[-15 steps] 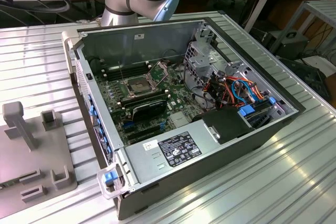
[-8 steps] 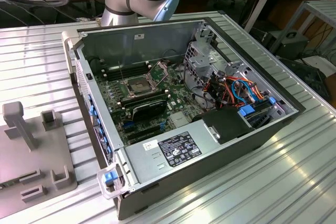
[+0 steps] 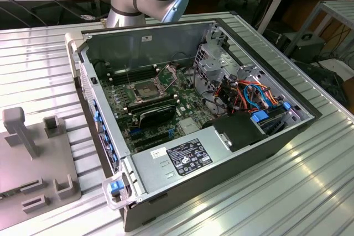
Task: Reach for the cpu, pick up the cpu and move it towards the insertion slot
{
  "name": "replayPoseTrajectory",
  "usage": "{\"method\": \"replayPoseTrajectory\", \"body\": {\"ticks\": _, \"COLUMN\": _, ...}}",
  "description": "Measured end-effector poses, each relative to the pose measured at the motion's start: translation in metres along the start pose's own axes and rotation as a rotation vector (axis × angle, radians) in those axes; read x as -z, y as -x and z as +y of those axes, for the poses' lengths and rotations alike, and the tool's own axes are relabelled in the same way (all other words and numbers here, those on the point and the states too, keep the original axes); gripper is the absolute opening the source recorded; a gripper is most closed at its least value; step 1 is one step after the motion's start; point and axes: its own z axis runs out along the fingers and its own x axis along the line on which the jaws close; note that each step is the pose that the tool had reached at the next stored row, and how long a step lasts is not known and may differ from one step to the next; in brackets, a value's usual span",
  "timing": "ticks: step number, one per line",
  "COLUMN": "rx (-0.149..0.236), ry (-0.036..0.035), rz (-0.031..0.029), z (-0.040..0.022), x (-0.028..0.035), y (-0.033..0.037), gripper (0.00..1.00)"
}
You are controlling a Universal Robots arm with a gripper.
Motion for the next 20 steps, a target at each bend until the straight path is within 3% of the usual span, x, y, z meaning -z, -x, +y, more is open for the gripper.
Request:
{"method": "replayPoseTrajectory", "body": {"ticks": 13, "rx": 0.0, "ry": 0.0, "rz": -0.0001, "z": 0.0008, "x": 0.0183, "y": -0.0004, "gripper": 0.55}}
{"method": "replayPoseTrajectory", "body": {"ticks": 20, "rx": 0.0, "ry": 0.0, "rz": 0.0, "z": 0.001, "x": 0.0217, "y": -0.0002, "gripper": 0.55}}
